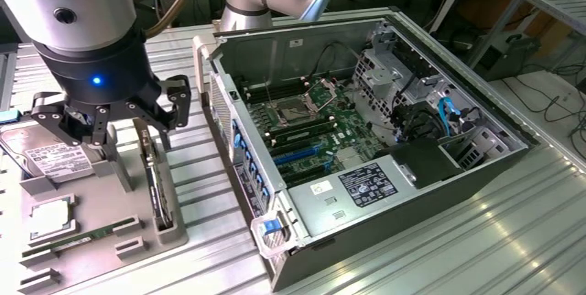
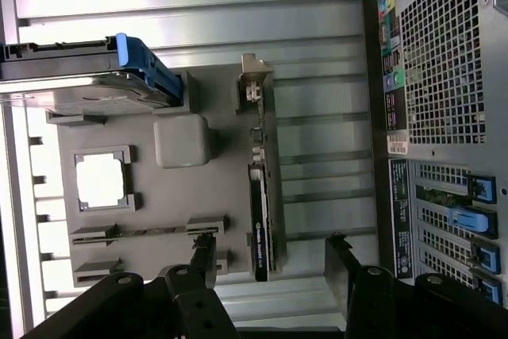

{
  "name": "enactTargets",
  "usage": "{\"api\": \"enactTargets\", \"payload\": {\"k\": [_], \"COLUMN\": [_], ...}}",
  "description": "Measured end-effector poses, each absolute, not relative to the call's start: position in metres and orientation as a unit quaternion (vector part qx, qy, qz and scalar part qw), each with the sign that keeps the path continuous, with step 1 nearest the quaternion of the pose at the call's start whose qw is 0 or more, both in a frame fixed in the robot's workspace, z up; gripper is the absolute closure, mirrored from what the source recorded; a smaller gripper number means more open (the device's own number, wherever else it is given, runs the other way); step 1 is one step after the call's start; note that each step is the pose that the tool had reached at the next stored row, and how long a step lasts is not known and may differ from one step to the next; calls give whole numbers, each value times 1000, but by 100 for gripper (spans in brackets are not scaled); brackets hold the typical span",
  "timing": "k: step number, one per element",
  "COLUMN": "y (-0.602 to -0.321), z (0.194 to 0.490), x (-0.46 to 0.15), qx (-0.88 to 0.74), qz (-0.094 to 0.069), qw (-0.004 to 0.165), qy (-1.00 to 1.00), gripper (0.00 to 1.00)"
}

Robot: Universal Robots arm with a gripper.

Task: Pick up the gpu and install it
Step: 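Pick up the gpu and move the gpu toward the slot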

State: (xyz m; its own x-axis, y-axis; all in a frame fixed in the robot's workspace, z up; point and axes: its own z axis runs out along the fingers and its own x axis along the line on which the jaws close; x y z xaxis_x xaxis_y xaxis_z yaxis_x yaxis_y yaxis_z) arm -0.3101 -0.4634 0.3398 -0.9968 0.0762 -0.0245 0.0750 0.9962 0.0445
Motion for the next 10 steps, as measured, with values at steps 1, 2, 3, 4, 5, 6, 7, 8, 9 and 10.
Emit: {"api": "enactTargets", "payload": {"k": [1, 2, 3, 4, 5, 6, 7, 8, 9, 10], "y": [-463, -463, -463, -463, -463, -463, -463, -463, -463, -463], "z": [339, 338, 337, 336, 335, 334, 333, 331, 330, 329], "x": [-310, -310, -310, -310, -310, -310, -310, -310, -310, -310], "qx": [38, 38, 38, 38, 38, 38, 38, 38, 38, 38], "qz": [22, 22, 22, 22, 22, 22, 22, 22, 22, 22], "qw": [13, 13, 13, 13, 13, 14, 14, 14, 14, 14], "qy": [999, 999, 999, 999, 999, 999, 999, 999, 999, 999], "gripper": [34, 34, 34, 34, 34, 34, 34, 34, 34, 34]}}
